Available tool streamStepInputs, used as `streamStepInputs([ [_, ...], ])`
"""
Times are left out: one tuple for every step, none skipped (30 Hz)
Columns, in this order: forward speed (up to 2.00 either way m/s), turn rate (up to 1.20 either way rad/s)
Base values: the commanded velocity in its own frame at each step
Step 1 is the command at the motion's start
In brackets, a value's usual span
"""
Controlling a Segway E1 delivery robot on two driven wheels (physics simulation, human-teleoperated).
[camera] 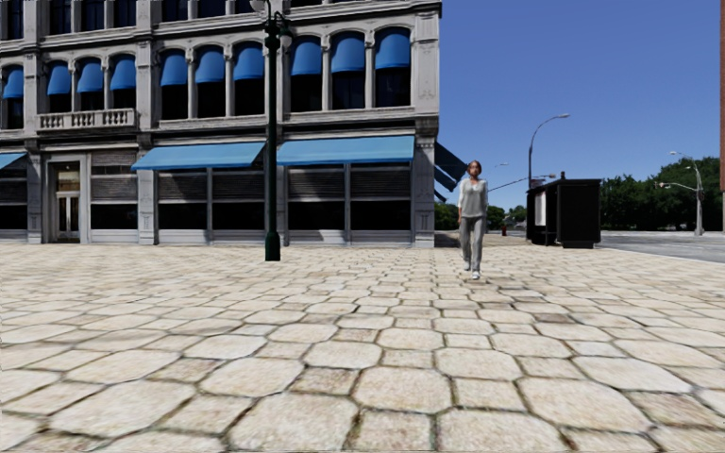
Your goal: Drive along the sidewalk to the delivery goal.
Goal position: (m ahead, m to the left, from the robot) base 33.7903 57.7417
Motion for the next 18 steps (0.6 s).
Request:
streamStepInputs([
  [1.51, 0.0],
  [1.51, 0.0],
  [1.51, 0.0],
  [1.51, 0.1],
  [1.51, 0.17],
  [1.51, 0.17],
  [1.51, 0.25],
  [1.51, 0.32],
  [1.5, 0.37],
  [1.5, 0.4],
  [1.5, 0.4],
  [1.5, 0.4],
  [1.5, 0.41],
  [1.5, 0.44],
  [1.5, 0.48],
  [1.5, 0.52],
  [1.5, 0.55],
  [1.5, 0.55],
])
